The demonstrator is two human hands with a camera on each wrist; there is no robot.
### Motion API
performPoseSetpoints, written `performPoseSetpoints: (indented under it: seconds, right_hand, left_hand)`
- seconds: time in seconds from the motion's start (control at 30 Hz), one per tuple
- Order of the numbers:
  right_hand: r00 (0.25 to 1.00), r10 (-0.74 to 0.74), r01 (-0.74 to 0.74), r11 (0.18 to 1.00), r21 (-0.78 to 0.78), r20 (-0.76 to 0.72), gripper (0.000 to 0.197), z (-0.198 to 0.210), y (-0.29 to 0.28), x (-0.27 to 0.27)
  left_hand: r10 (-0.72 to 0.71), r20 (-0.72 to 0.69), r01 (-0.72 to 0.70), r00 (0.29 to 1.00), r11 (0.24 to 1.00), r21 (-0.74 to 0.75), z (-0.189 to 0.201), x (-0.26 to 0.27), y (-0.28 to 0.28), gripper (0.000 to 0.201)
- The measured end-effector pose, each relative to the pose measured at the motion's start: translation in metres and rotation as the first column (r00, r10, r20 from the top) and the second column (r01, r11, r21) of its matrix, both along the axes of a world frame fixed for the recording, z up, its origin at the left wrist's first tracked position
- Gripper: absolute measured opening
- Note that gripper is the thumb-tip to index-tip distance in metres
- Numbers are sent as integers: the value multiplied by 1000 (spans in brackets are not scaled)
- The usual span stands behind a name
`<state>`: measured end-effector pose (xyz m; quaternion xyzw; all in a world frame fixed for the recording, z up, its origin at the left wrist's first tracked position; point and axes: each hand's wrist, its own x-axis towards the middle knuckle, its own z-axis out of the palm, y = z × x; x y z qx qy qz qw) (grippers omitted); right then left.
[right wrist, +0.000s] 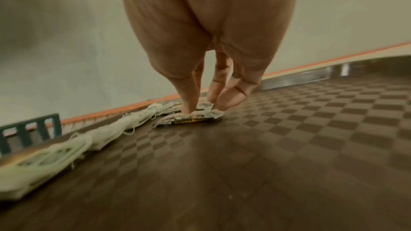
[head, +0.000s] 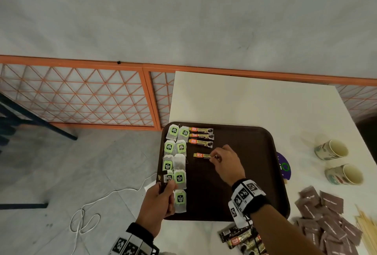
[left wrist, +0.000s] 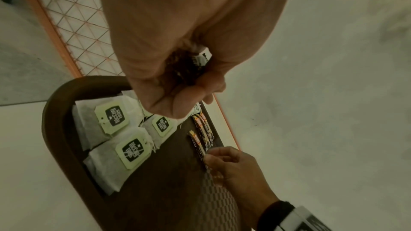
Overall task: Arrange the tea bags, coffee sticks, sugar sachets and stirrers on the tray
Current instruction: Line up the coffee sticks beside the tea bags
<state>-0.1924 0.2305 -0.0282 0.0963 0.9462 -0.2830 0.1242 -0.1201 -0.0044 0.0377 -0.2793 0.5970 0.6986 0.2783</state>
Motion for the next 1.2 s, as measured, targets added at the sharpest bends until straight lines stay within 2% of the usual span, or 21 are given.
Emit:
performPoseSetpoints:
  seconds: [0.1, 0.4, 0.73, 0.9, 1.0, 1.1, 1.13, 1.17, 1.2]
  right_hand:
    - [998, 55, -55, 998, 9, -14, 11, -4, -17, -9]
    - [999, 24, -23, 1000, 13, -46, 16, -6, -34, -35]
    - [999, 27, -24, 998, 61, -41, 17, -2, -29, -33]
    - [995, 15, -12, 999, 32, -95, 13, 18, -33, -23]
    - [990, 81, -94, 990, -109, -114, 9, 54, -48, 1]
    - [960, 276, -245, 901, -356, 37, 19, 90, -68, 41]
    - [950, 308, -262, 871, -415, 48, 17, 96, -73, 53]
    - [951, 307, -255, 844, -472, 34, 8, 98, -75, 62]
    - [961, 277, -237, 828, -509, 4, 9, 97, -75, 70]
  left_hand:
    - [-25, -16, 25, 1000, 1000, -7, 2, -2, -6, 30]
    - [-51, -26, 49, 998, 997, -57, 7, -7, -33, 29]
    - [-18, -26, 18, 999, 1000, 0, 7, -7, -37, 37]
    - [58, 9, -59, 998, 992, 109, 8, -7, -31, 47]
    - [76, -12, -73, 997, 985, 159, 10, -10, -20, 49]
    - [87, 3, -86, 996, 973, 216, 16, -11, 0, 46]
    - [89, 9, -88, 996, 968, 236, 19, -11, 7, 45]
    - [85, 11, -85, 996, 965, 248, 22, -10, 14, 44]
    - [73, 9, -73, 997, 965, 251, 23, -8, 20, 43]
